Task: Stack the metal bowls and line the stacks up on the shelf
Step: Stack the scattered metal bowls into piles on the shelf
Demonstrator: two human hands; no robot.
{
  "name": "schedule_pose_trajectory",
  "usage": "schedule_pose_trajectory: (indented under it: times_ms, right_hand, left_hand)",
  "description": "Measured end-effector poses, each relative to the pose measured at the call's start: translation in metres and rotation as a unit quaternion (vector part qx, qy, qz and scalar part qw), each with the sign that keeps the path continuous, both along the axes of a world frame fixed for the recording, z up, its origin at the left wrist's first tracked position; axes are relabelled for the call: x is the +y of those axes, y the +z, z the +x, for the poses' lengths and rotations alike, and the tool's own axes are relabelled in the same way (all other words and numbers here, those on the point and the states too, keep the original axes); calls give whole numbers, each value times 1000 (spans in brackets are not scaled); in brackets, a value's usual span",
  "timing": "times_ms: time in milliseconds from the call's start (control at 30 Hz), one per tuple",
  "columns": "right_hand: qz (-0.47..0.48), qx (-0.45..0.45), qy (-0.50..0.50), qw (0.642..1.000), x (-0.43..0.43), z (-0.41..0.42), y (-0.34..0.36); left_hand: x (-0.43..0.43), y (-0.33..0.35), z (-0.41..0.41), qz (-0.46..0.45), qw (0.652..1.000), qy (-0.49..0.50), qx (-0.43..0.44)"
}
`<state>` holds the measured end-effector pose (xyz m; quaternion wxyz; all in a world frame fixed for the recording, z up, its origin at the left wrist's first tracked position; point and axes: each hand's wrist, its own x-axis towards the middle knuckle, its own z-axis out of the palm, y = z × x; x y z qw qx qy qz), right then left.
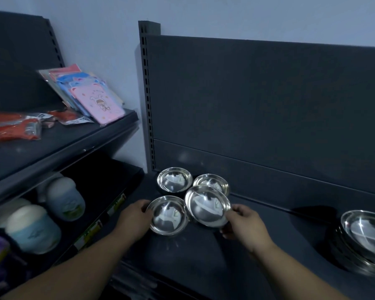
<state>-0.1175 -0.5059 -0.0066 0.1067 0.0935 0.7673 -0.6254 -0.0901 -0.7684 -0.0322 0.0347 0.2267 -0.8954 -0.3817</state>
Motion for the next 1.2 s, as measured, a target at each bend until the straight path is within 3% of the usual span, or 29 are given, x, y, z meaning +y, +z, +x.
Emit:
schedule_pose_trajectory:
  times_ms: [167, 333, 433, 667, 867, 967, 1067, 1200]
  right_hand:
    - [-18, 37, 28, 999, -14, -7, 13]
    - [-43, 44, 69, 996, -37, -8, 15]
    - [-61, 21, 93, 994, -49, -8, 16]
    - [96, 75, -106, 987, -41, -33, 6]
    - [174, -11, -117, 978, -35, -52, -9]
    - [130, -68, -102, 984, -36, -62, -17]
    - [7, -123, -100, 987, -41, -64, -18]
    - [-68, -137, -121, 981, -41, -64, -18]
  left_hand:
    - [22, 37, 2, -40, 990, -4, 136]
    - [23, 55, 3, 167, 981, -61, 78]
    - [10, 54, 2, 189, 979, -52, 64]
    - [-17, 48, 3, 132, 989, -58, 34]
    - [-21, 32, 0, 138, 988, -69, 13]
    - [-22, 25, -2, 124, 989, -76, 17]
    - [-22, 20, -2, 113, 990, -81, 8]
    - [-22, 17, -2, 106, 991, -79, 5]
